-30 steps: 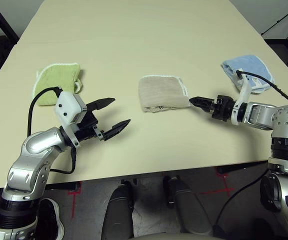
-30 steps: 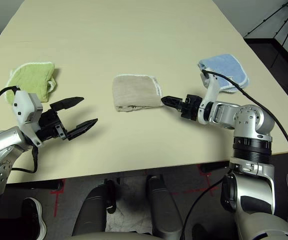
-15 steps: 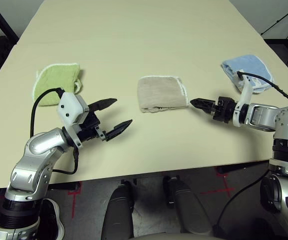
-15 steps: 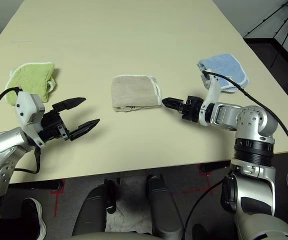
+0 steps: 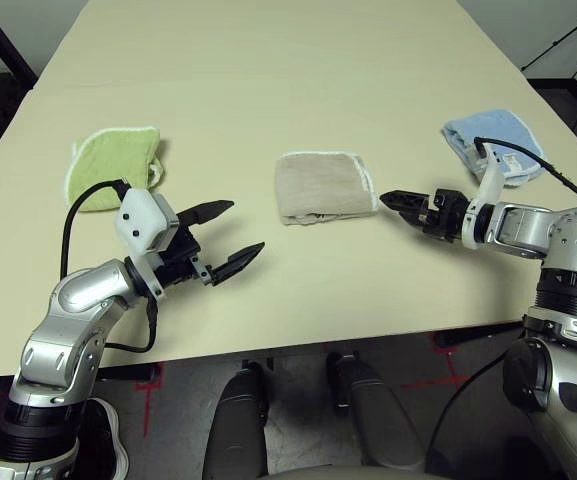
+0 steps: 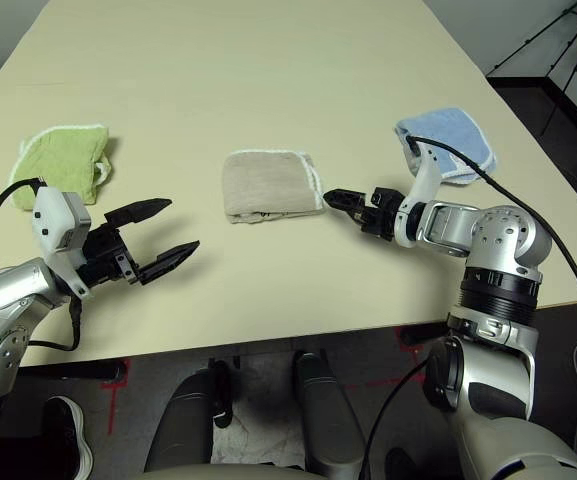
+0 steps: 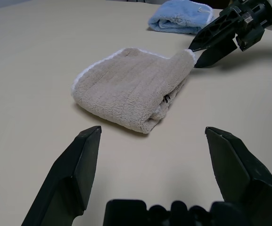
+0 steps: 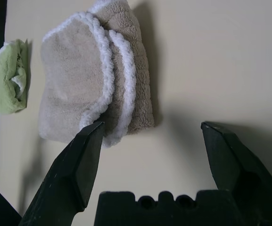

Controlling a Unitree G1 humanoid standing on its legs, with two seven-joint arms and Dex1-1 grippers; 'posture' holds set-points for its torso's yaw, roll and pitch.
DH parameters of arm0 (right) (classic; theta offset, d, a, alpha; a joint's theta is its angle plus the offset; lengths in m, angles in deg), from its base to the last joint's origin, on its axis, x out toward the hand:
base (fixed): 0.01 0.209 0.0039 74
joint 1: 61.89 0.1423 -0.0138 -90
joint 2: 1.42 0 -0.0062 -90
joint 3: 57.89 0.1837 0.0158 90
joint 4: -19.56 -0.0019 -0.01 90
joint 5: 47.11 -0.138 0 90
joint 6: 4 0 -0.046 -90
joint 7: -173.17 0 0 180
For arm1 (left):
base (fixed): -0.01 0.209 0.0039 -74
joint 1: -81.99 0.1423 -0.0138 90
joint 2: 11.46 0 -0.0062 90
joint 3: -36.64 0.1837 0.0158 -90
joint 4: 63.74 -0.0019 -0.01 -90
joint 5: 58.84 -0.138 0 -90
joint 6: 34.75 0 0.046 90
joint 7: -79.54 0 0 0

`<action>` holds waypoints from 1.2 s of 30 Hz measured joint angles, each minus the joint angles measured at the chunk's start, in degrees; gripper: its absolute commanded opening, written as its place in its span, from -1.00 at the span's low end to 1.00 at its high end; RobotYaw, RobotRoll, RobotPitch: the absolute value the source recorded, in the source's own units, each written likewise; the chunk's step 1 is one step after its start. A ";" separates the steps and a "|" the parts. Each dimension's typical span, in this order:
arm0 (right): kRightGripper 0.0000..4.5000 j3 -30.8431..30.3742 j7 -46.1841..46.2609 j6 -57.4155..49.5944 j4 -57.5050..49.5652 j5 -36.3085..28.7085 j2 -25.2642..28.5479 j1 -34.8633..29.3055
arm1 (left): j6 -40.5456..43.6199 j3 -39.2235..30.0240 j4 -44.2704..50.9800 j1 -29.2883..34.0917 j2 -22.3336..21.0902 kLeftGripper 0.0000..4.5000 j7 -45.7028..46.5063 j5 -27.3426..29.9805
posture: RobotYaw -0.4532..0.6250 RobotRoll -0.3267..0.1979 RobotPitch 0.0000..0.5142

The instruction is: Fold the towel and set it aside.

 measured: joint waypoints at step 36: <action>1.00 -22.17 -17.31 14.77 1.90 9.07 13.62 2.40 | 1.65 1.27 2.64 -1.07 0.80 0.98 3.09 -0.06 | -0.28 0.25 -0.16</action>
